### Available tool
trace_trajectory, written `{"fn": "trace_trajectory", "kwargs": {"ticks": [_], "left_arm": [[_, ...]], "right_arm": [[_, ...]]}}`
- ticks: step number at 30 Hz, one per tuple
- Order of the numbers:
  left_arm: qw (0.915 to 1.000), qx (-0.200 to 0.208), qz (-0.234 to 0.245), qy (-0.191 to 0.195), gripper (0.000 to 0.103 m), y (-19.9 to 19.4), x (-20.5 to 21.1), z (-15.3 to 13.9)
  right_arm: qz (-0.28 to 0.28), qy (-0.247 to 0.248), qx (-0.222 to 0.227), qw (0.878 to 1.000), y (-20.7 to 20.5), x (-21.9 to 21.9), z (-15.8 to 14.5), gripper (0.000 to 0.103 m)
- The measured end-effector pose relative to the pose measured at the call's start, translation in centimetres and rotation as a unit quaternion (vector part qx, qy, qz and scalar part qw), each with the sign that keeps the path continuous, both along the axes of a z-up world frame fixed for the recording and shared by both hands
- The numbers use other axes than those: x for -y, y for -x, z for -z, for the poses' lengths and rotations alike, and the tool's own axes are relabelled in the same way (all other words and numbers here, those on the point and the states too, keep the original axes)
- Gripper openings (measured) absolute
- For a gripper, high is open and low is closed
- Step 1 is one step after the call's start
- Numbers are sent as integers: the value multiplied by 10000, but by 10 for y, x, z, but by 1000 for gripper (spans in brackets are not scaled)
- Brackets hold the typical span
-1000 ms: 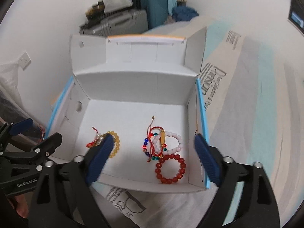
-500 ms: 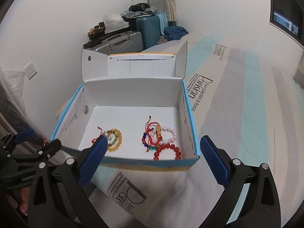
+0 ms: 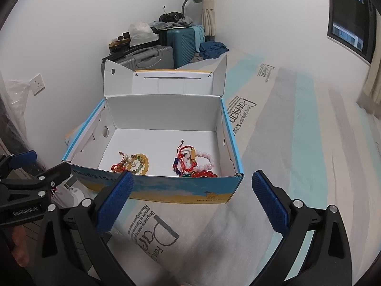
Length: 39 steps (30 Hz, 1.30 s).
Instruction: Organize jewelry
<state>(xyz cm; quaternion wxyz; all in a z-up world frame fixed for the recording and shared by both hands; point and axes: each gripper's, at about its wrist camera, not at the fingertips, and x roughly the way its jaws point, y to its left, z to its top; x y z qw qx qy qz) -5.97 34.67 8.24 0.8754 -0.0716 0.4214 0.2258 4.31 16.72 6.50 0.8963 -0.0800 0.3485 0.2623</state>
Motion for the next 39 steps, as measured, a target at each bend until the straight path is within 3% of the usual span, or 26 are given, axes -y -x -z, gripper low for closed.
{"fn": "trace_trajectory", "kwargs": {"ticks": [16,39], "left_arm": [[9999,85,0,80,97,10,3,20],[9995,240,-100,158,97,11,9,24]], "right_arm": [[39,44,-11,10000,6,1,11,96],[38,66,-58,10000,4,5,16,96]]}}
